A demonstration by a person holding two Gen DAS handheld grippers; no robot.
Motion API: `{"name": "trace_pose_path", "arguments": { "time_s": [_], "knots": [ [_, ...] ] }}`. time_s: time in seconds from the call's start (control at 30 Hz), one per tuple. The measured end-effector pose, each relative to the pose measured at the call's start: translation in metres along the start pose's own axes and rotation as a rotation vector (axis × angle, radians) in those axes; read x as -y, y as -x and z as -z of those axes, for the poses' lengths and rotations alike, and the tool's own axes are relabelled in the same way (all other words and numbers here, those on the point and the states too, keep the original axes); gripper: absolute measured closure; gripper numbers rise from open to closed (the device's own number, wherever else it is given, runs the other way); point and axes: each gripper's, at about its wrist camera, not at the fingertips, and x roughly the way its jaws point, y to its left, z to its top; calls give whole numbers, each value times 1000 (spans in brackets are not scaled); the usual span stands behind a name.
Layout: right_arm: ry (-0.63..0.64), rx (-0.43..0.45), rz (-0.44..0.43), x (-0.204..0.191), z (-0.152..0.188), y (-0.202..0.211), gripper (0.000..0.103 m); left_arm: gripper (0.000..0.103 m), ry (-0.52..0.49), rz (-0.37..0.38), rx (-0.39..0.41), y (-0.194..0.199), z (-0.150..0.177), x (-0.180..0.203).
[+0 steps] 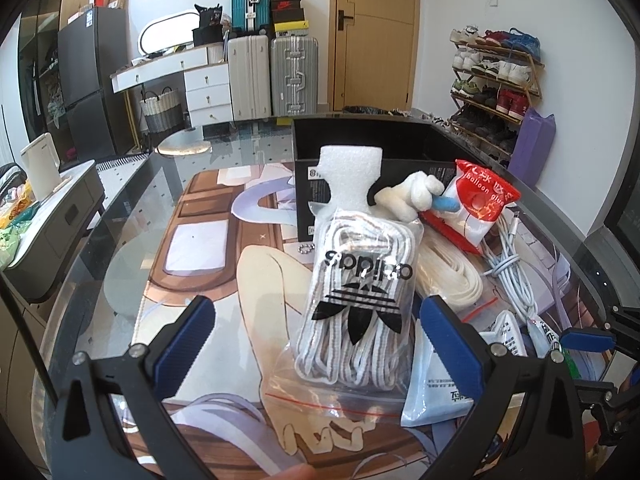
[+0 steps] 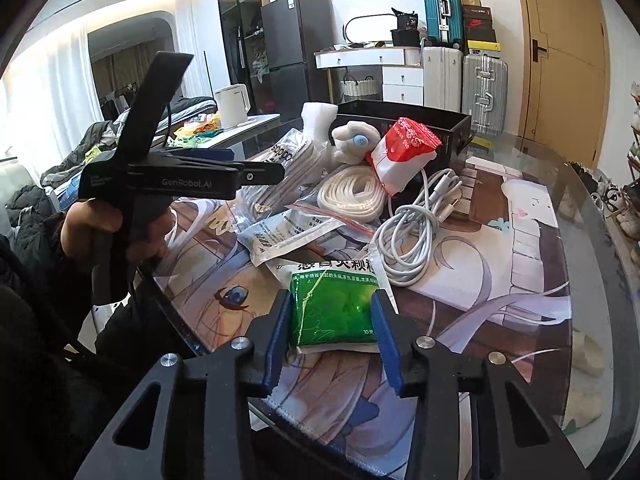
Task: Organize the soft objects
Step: 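Close the left gripper on the adidas bag of white laces while the right holds the green packet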
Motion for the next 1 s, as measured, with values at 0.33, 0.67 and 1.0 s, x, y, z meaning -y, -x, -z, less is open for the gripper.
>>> {"name": "trace_pose_path", "arguments": {
  "time_s": [0.33, 0.67, 1.0],
  "knots": [
    [29, -29, 87, -1, 0, -11, 24, 0, -6, 7, -14, -1, 0, -3],
    [53, -108, 23, 9, -15, -33, 19, 0, -10, 9, -19, -1, -1, 0],
    [86, -126, -22, 2, -14, -33, 19, 0, -12, 9, -22, -1, -2, 4]
  ]
}}
